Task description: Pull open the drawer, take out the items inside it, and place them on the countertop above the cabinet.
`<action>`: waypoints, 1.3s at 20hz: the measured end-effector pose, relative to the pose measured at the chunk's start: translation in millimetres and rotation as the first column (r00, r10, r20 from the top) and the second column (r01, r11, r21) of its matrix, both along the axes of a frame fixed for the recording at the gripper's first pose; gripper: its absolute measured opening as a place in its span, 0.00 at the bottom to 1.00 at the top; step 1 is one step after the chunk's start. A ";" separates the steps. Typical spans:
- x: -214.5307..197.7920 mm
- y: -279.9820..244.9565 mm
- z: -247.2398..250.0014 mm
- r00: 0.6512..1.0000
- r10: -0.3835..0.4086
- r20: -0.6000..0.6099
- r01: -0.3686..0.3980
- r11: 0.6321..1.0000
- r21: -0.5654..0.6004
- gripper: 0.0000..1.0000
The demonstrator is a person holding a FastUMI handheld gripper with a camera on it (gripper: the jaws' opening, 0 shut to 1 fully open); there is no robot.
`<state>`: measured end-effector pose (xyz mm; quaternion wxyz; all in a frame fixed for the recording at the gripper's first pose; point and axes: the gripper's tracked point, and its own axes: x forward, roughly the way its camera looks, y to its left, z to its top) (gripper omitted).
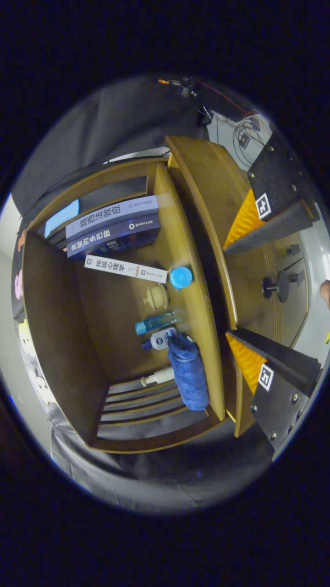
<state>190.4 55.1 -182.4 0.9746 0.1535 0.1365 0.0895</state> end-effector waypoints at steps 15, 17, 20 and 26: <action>13.0 -4.9 -4.8 1.000 0.003 -0.015 -0.003 1.000 -0.009 0.99; 12.1 -4.3 -3.1 1.000 -0.001 -0.014 0.001 1.000 -0.002 0.99; 11.4 -4.8 -4.1 1.000 -0.013 -0.028 0.012 1.000 -0.022 0.99; -3.9 -14.5 10.0 1.000 -0.013 -0.019 0.010 0.989 -0.146 1.00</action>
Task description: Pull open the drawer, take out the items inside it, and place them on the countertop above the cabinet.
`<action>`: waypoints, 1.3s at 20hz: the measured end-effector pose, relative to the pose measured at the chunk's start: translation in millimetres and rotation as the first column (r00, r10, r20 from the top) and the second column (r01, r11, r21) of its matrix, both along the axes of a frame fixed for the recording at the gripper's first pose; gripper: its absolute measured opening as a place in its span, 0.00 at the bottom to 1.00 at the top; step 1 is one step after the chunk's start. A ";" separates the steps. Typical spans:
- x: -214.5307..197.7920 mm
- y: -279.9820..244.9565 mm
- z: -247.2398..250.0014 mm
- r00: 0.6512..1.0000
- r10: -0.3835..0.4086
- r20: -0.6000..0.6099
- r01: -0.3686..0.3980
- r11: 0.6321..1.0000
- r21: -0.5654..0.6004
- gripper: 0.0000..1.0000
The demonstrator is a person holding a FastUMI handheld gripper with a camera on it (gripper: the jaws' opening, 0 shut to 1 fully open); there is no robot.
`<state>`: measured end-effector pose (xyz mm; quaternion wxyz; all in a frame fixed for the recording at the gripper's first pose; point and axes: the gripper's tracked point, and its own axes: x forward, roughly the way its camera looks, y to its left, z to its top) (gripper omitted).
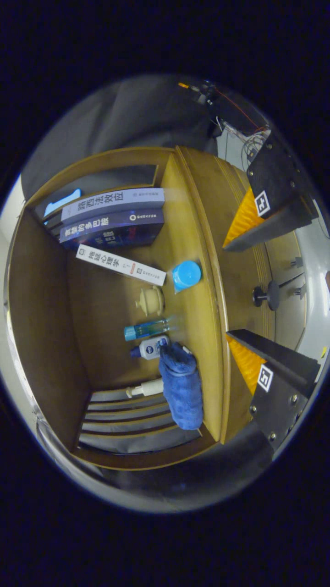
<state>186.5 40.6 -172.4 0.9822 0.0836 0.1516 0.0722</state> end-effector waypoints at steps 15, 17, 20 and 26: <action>-91.7 -84.9 193.9 0.908 -0.183 0.376 0.217 0.975 -0.048 0.99; -106.7 -105.8 202.9 0.896 -0.232 0.378 0.261 0.965 -0.027 0.98; -125.0 -131.3 205.3 0.889 -0.280 0.363 0.311 0.950 -0.030 0.98; -155.9 -131.4 217.3 0.897 -0.183 0.403 0.240 0.966 -0.097 0.99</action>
